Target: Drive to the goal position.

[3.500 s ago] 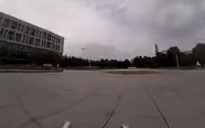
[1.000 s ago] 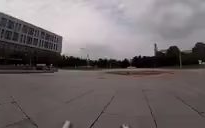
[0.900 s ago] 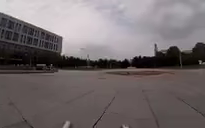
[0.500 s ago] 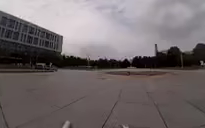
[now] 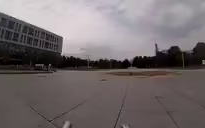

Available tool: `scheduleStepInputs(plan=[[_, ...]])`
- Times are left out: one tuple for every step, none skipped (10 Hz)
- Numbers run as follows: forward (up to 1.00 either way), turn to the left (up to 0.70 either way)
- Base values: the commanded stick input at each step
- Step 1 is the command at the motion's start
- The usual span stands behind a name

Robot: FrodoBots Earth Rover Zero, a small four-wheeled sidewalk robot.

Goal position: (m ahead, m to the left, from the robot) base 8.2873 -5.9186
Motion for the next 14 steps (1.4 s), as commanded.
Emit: scheduleStepInputs(plan=[[0.70, 0.00], [0.70, 0.00], [0.70, 0.00], [0.70, 0.00], [0.70, 0.00], [0.70, 0.00], [0.70, 0.00], [0.70, 0.00], [0.70, 0.00], [0.70, 0.00], [0.70, 0.00], [0.70, 0.06], [0.70, 0.23], [0.70, 0.22]])
